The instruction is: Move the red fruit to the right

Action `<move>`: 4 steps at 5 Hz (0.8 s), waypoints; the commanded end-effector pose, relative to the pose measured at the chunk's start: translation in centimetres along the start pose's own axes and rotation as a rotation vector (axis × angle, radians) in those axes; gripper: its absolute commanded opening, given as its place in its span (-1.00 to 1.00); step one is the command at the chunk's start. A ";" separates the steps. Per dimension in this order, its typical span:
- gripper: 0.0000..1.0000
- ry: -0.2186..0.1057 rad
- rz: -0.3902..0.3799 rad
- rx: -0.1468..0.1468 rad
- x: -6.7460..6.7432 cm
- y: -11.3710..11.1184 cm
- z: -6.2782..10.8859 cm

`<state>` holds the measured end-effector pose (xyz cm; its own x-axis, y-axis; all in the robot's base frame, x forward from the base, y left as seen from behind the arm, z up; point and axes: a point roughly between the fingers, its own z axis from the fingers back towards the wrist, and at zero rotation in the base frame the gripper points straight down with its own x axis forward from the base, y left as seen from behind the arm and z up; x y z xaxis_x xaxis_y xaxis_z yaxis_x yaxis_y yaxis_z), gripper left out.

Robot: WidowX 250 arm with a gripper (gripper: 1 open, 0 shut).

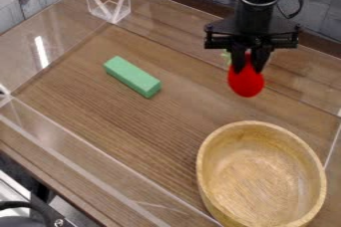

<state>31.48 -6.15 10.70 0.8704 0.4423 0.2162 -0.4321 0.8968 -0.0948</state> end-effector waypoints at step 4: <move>-1.00 0.017 -0.171 -0.019 -4.3 0.4 -1.6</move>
<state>27.81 -7.54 7.72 0.9365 0.2834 0.2064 -0.2752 0.9590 -0.0680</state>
